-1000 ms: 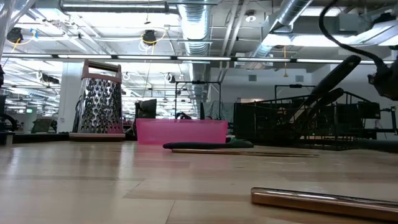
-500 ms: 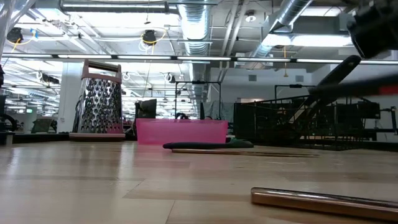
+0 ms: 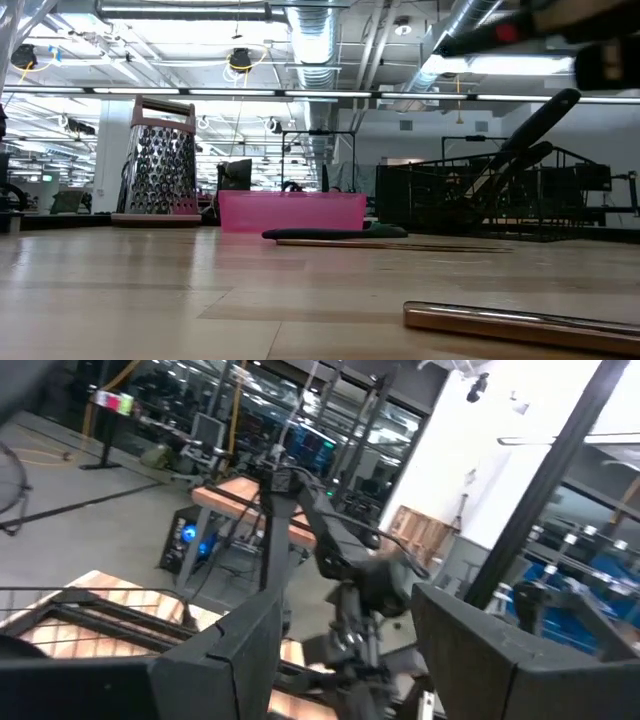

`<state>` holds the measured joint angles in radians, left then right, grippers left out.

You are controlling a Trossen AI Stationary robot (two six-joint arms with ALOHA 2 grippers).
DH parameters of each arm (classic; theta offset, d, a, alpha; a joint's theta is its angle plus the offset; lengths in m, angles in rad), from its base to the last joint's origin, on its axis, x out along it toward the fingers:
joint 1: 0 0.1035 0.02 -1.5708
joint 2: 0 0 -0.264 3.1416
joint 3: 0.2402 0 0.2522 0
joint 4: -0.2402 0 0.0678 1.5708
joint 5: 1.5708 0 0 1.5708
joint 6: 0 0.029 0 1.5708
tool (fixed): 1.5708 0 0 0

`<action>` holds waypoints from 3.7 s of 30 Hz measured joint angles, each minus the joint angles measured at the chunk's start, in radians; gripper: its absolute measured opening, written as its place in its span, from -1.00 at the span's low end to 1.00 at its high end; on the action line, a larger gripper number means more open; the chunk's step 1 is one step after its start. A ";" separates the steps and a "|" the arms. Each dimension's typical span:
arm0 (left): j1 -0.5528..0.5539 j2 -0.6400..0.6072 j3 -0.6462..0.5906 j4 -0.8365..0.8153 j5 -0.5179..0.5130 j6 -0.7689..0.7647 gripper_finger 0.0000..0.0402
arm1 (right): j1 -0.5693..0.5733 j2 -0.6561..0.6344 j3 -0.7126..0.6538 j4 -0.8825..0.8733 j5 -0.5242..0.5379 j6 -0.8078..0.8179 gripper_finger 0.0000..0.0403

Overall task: Pick & Place Kitchen Items
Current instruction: Put the black spatula into the transparent bin

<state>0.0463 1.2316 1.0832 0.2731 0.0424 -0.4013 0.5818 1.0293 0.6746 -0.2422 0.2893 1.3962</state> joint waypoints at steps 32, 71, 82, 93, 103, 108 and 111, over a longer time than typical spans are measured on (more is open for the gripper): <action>0.146 0.172 0.000 0.422 0.375 -0.278 0.24 | -0.373 -0.057 0.001 0.639 -0.270 -0.666 -0.64; 0.146 0.497 0.150 0.679 0.534 -0.444 0.28 | -0.378 -0.001 0.001 0.643 -0.345 -0.689 -0.64; 0.132 0.532 0.158 0.686 0.514 -0.436 0.28 | -0.383 -0.001 0.001 0.642 -0.347 -0.691 -0.64; 0.091 0.606 0.243 0.683 0.553 -0.442 0.27 | -0.387 0.007 0.001 0.638 -0.349 -0.691 -0.64; 0.095 0.605 0.244 0.686 0.557 -0.417 -0.23 | -0.387 0.007 0.001 0.640 -0.363 -0.691 -0.64; 0.095 0.605 0.244 0.686 0.567 -0.393 -0.68 | -0.387 0.007 0.001 0.640 -0.371 -0.696 -0.64; 0.095 0.604 0.244 0.688 0.580 -0.392 -0.76 | -0.387 0.007 0.001 0.641 -0.375 -0.700 -0.64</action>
<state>0.1413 1.8351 1.3270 0.9615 0.6224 -0.7933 0.1951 1.0359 0.6758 0.3988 -0.0853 0.6960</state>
